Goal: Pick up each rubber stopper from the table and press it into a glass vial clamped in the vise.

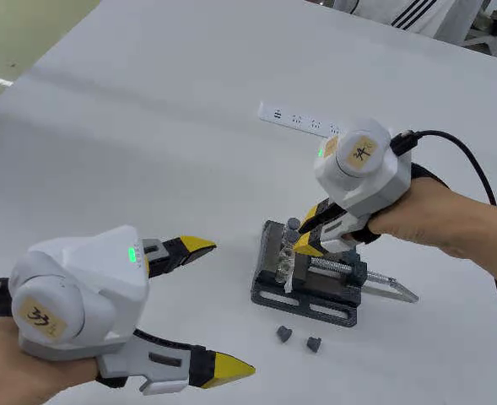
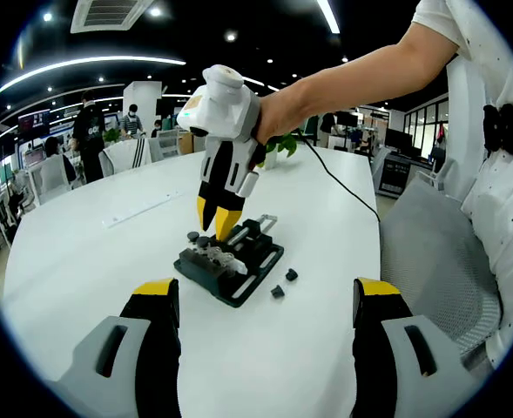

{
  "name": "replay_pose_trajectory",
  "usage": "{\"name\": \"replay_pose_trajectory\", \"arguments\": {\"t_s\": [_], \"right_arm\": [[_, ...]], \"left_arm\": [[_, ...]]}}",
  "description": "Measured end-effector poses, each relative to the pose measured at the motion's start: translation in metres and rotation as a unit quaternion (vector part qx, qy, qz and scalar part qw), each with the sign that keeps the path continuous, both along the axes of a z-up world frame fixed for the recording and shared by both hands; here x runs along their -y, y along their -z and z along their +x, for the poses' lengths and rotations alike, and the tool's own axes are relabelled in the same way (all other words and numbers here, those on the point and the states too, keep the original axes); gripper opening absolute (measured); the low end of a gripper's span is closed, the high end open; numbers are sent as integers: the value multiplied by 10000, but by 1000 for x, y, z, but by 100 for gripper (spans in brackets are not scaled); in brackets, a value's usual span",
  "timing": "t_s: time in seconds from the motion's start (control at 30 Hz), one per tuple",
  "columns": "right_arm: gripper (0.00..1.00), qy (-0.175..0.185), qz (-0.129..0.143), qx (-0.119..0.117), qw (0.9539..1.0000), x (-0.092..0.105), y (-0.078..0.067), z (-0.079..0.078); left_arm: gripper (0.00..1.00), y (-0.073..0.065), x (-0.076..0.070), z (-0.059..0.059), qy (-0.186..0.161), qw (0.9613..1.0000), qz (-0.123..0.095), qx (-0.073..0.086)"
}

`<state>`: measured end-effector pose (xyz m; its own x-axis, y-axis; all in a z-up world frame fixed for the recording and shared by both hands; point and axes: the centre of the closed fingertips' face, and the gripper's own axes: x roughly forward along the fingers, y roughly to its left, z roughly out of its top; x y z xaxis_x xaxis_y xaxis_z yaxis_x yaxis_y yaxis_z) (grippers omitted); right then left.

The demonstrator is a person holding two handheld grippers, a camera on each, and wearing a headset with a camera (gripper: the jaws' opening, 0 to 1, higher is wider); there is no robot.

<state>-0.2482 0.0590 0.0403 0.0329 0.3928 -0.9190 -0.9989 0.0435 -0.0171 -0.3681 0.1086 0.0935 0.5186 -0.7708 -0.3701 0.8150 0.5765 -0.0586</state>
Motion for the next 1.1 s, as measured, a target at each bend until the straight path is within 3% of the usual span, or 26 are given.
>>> {"name": "replay_pose_trajectory", "arguments": {"t_s": [0.53, 1.1], "right_arm": [[28, 588, 717, 202, 9955, 34, -29, -8], [43, 1189, 1446, 220, 9821, 78, -40, -43]], "left_arm": [[75, 5, 8, -3, 245, 9996, 152, -16], [67, 13, 6, -2, 433, 9982, 403, -135]]}}
